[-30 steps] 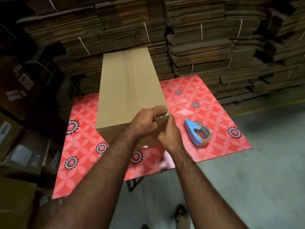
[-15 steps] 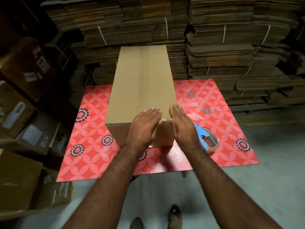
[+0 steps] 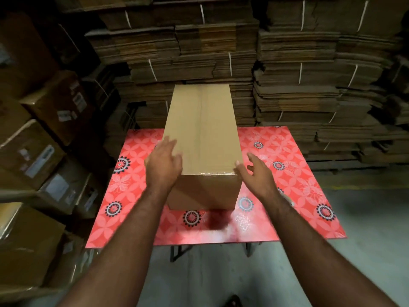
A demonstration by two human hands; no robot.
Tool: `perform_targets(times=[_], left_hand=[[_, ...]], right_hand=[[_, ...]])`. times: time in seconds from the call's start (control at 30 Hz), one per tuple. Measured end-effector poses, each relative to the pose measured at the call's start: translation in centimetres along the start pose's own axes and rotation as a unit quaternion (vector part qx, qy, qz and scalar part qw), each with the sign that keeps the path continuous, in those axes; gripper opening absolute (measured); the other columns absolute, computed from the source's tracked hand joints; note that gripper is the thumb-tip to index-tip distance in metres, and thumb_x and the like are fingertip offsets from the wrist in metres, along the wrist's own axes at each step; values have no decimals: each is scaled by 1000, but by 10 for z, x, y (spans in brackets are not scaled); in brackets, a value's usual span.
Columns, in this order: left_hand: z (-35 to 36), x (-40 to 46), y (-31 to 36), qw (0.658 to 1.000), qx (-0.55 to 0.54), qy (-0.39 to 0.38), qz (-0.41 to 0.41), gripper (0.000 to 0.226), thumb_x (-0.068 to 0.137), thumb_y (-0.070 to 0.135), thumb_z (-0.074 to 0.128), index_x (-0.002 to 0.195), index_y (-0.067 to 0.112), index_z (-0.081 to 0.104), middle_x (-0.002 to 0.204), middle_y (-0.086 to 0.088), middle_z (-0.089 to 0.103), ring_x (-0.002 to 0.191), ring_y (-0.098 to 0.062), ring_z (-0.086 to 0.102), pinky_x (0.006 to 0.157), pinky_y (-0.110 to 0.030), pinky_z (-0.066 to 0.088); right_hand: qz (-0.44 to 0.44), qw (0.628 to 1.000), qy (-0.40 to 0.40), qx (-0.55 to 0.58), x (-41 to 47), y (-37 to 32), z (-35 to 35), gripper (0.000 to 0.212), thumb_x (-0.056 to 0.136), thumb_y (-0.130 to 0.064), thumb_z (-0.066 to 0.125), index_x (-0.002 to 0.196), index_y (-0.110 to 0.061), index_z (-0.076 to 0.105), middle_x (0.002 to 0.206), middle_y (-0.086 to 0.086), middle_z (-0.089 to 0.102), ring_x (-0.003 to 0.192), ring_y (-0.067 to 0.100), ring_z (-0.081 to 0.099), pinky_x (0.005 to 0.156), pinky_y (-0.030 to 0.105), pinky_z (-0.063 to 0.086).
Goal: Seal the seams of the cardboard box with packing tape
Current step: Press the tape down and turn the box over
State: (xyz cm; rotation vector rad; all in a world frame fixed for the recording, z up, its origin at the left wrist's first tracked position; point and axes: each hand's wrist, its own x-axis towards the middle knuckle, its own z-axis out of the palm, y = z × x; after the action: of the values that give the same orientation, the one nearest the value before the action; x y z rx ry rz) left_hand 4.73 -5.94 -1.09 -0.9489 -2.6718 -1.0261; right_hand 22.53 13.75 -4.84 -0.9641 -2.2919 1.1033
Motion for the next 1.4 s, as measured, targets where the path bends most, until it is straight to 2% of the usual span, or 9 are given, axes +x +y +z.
perform_targets(times=[0.17, 0.4, 0.53, 0.63, 0.77, 0.9, 1.07, 1.2, 1.4], left_hand=[[-10, 11, -36, 947, -151, -108, -260, 58, 75, 47, 64, 123, 15, 64, 114, -15, 71, 106, -37, 66, 92, -49, 54], [-6, -27, -23, 922, -257, -135, -258, 40, 80, 42, 68, 116, 24, 67, 104, 0, 74, 94, -23, 71, 84, -51, 59], [-5, -41, -30, 914, -274, -161, -251, 48, 68, 47, 69, 111, 25, 68, 106, 4, 74, 99, -18, 70, 91, -46, 57], [0, -17, -30, 929, -237, -136, -250, 61, 58, 51, 68, 111, 21, 67, 108, 2, 73, 101, -20, 69, 95, -44, 54], [9, 42, 0, 952, -169, -123, -221, 34, 80, 34, 72, 107, 15, 64, 104, -4, 71, 99, -27, 65, 85, -34, 51], [40, 99, 17, 960, -94, -119, -236, 36, 84, 28, 69, 113, 7, 65, 102, -7, 66, 98, -29, 63, 76, -29, 45], [75, 152, 12, 947, 38, -117, -296, 77, 67, 62, 65, 125, 12, 59, 131, -13, 54, 120, -35, 53, 102, -49, 46], [76, 189, 6, 936, 161, -153, -272, 113, 66, 83, 52, 151, 12, 34, 154, -14, 33, 140, -34, 34, 113, -59, 28], [68, 208, -9, 943, 196, -217, -161, 95, 83, 80, 46, 155, 22, 26, 167, -2, 14, 153, -24, 12, 115, -68, 12]], right_hand=[[83, 993, -59, 61, 7, -20, 5, 58, 81, -55, 64, 130, -26, 59, 114, -5, 69, 102, 19, 66, 94, 43, 53], [93, 987, -73, 112, -21, 6, -21, 58, 76, -57, 64, 132, -44, 57, 116, -18, 70, 105, 8, 68, 95, 44, 54], [99, 983, -74, 135, -50, 2, -35, 54, 85, -44, 69, 135, -31, 56, 124, -10, 68, 107, 10, 66, 91, 35, 55], [115, 981, -41, 150, -39, -9, -37, 49, 93, -27, 70, 138, -18, 54, 132, 0, 62, 110, 17, 65, 90, 31, 53], [104, 993, -23, 41, 16, -32, -41, 58, 95, -34, 66, 143, -9, 47, 139, 8, 55, 119, 24, 59, 102, 38, 47], [91, 986, -77, -114, 86, -36, -40, 41, 98, -37, 58, 121, -3, 60, 115, 12, 65, 112, 32, 60, 83, 32, 45], [2, 957, -137, -254, 126, -36, -32, 29, 95, -36, 60, 91, -8, 67, 89, 15, 68, 96, 36, 66, 67, 31, 37], [-85, 950, -169, -249, 101, -52, -8, 38, 93, -41, 60, 101, -4, 63, 102, 17, 69, 100, 36, 63, 75, 36, 42], [-170, 927, -209, -262, 84, -88, 26, 33, 92, -42, 52, 100, -11, 61, 102, 14, 66, 97, 37, 63, 77, 39, 47]])
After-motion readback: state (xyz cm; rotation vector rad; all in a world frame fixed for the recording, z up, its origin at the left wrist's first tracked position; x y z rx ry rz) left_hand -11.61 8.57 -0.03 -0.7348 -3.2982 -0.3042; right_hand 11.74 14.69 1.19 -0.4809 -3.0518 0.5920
